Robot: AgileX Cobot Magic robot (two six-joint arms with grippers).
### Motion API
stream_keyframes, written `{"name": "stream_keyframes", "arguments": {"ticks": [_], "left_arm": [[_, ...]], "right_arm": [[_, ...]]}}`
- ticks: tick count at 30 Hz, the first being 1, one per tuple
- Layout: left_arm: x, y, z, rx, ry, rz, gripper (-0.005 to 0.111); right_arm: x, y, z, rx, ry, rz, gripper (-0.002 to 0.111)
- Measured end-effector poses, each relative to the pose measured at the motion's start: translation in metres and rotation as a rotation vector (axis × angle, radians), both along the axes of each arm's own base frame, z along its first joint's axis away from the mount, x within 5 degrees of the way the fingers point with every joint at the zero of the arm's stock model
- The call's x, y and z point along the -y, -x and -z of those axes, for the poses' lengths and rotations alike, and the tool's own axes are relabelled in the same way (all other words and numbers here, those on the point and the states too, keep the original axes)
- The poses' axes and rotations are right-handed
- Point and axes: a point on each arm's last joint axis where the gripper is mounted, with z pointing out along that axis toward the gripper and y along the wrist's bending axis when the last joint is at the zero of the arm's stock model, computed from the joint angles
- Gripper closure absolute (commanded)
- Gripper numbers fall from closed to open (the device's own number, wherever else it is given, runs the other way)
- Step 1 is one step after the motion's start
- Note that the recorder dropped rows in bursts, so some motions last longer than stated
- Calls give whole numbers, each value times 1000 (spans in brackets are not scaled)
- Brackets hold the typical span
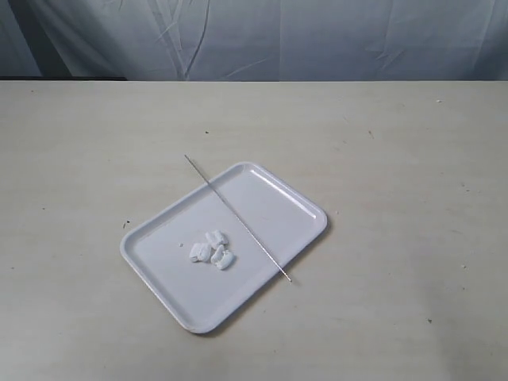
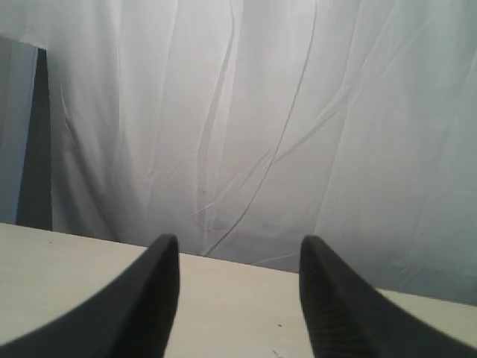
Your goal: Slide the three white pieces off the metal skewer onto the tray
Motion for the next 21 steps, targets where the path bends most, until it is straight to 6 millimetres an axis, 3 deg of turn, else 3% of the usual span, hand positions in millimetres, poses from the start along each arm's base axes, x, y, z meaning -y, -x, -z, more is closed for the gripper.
{"name": "stream_keyframes", "arguments": {"ticks": [4,9,13,21], "left_arm": [[-3,-3,16,-25,132,-11,58],[-9,-4,15,6,-71,-105,58],[-14,-4,18,-20,-136,-173,58],[-12,-3,46,-321,-183,-127,58]], "right_arm": [[2,1,14,-13,33,30,109],[3,3,20,-60,40,37,109],[3,5,27,-138,70,37,109],[4,5,29,-157,29,45,109]]}}
